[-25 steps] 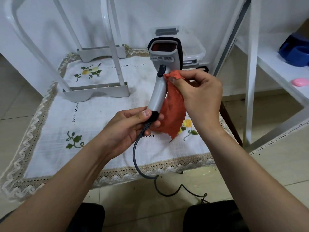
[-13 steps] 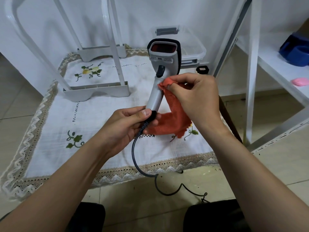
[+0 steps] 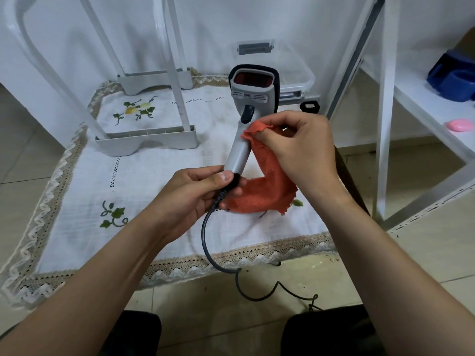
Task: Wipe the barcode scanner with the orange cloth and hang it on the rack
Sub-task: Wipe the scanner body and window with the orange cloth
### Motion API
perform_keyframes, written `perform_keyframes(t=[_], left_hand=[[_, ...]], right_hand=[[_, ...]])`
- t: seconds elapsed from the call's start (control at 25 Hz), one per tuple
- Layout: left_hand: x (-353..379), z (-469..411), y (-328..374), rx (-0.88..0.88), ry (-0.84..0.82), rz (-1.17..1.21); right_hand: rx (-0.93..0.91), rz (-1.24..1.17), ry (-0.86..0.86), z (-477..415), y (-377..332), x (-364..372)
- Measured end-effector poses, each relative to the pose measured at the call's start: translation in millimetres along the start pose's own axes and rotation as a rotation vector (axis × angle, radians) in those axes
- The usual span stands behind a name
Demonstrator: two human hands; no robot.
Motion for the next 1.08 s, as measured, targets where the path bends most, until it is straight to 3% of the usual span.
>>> perform_keyframes(t=[0.16, 0.32, 0.44, 0.6, 0.72, 0.88, 1.08], left_hand=[[2.9, 0.8, -0.5, -0.012, -0.017, -0.011], [3.9, 1.1, -1.7, -0.028, -0.032, 0.004], [6.4, 1.8, -2.6, -0.042, -0.046, 0.016], [5.7, 1.6, -2.9, -0.036, -0.043, 0.023], [7.6, 2.0, -4.0, -0.044, -0.057, 0.010], [8.3, 1.5, -3.1, -0.036, -0.071, 0.022], [6.4, 0.5, -1.5, -0.035, -0.057, 0.084]], right_hand=[[-0.013, 0.010, 0.059, -2.9, 0.4, -8.0], [-0.019, 0.021, -0.038, -0.5, -0.1, 2.4], [-0.048, 0.015, 0.052, -3.5, -2.7, -8.9], [-0.036, 0.051, -0.064, -2.3, -1.1, 3.2], [-0.042, 0.010, 0.018, -5.0, -0.1, -7.6], [-0.026, 0.020, -0.057, -4.3, 1.5, -1.5], [-0.042, 0.016, -0.006, -4.5, -0.1, -7.3]])
Point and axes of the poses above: each hand's wrist, its own z-axis away from the middle knuckle, its own x-axis out of the palm, y = z × x, the point moved 10 cm from there along -z, towards the middle knuckle, and after that the axes turned 7 degrees about z, right-handed, at the moved point
